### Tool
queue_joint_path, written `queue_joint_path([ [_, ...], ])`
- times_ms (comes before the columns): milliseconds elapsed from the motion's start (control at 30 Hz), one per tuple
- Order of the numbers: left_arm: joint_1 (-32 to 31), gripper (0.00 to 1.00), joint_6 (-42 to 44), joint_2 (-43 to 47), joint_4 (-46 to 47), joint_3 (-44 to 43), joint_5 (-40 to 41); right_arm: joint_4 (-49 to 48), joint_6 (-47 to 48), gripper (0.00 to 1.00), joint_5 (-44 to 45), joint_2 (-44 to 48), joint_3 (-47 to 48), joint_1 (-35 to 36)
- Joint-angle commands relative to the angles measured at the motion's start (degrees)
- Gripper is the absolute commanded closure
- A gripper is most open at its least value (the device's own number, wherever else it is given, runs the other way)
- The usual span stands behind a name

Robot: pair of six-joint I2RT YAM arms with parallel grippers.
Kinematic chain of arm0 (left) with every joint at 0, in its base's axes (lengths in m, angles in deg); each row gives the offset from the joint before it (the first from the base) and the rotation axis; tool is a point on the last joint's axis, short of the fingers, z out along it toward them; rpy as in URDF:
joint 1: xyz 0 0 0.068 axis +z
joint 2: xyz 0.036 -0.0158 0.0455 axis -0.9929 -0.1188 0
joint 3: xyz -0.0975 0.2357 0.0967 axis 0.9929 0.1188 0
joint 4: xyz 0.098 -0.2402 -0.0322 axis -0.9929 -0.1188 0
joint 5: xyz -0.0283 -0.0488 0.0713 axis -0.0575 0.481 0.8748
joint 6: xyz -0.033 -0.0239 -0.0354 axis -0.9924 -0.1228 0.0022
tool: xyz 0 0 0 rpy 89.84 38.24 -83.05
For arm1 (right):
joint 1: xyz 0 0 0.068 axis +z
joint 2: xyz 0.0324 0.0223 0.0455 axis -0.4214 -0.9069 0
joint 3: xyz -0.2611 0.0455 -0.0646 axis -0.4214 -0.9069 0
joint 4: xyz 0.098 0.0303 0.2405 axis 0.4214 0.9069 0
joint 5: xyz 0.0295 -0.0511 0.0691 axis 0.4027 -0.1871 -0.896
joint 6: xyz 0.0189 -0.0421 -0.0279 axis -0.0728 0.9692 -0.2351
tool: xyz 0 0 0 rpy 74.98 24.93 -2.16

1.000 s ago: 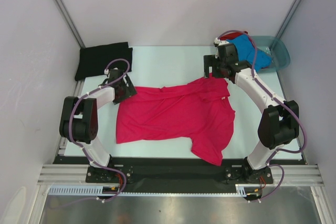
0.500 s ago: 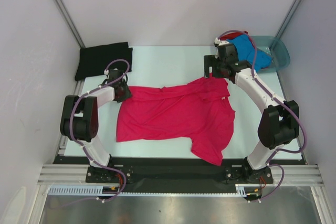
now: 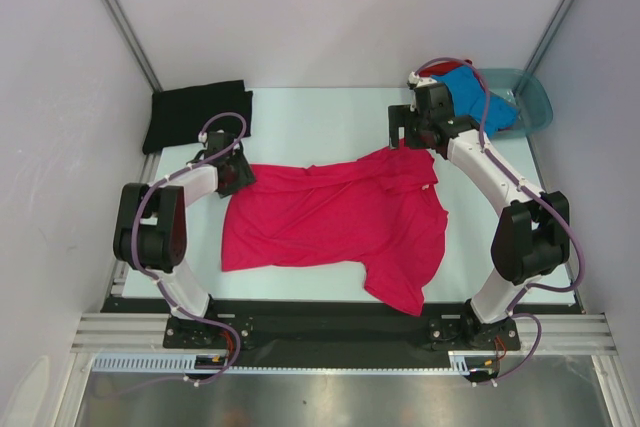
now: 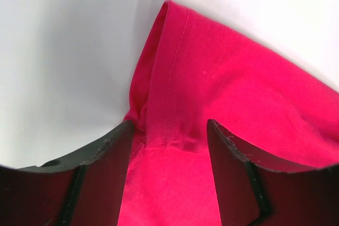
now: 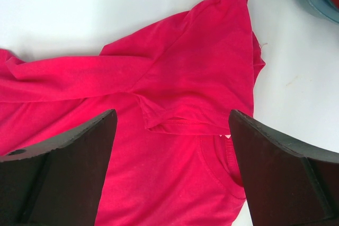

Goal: Fold and stack the t-shirts

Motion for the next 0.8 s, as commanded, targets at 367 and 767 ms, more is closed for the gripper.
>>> queue_joint_path([
  [367, 0.2, 0.41, -0.6, 2.3, 2.2, -0.6, -4.1, 0.1, 0.7, 0.08, 0.5, 0.0, 0.6, -0.1],
  [767, 0.2, 0.61, -0.6, 3.1, 1.4, -0.6, -3.5, 0.5, 0.8, 0.08, 0.5, -0.6, 1.1, 0.0],
])
